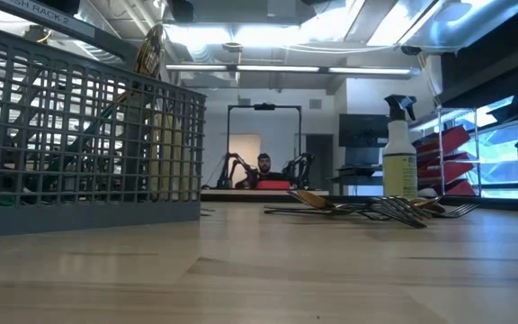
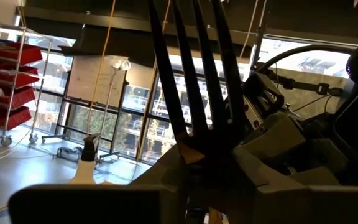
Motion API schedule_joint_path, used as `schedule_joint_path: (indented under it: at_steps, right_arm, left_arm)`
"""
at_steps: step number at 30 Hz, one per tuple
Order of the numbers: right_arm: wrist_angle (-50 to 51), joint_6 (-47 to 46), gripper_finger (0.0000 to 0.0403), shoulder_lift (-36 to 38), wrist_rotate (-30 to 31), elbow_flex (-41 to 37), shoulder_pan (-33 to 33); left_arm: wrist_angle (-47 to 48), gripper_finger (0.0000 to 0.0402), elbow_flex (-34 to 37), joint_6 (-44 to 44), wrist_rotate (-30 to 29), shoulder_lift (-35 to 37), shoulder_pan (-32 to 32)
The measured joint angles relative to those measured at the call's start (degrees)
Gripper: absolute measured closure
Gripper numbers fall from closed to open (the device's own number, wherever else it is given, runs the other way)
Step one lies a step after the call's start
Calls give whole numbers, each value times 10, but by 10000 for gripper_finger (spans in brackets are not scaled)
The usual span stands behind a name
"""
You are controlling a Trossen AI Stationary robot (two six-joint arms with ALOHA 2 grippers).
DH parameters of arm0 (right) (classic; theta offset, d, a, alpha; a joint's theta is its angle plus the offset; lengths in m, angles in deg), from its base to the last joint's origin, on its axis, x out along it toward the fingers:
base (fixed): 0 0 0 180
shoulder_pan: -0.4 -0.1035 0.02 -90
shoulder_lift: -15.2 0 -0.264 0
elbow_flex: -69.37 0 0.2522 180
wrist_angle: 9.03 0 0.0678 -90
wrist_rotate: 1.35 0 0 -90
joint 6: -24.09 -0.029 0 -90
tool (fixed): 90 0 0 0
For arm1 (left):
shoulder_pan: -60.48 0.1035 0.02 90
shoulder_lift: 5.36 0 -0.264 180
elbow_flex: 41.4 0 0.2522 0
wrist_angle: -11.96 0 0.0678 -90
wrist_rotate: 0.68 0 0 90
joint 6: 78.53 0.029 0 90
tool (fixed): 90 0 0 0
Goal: Sort silverware
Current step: Put the fork into the silverware tray
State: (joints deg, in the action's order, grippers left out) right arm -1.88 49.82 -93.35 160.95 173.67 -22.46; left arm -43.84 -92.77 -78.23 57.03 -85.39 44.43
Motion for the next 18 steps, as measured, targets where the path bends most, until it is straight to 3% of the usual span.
schedule_joint_path:
  at_steps: [10,18]
  right_arm:
    - [9,3,402,0,-4,0,0]
    - [20,70,402,1,-8,0,0]
  left_arm:
    - [-2,349,0,-16,-24,0,0]
    - [-3,349,0,-56,-27,0,0]
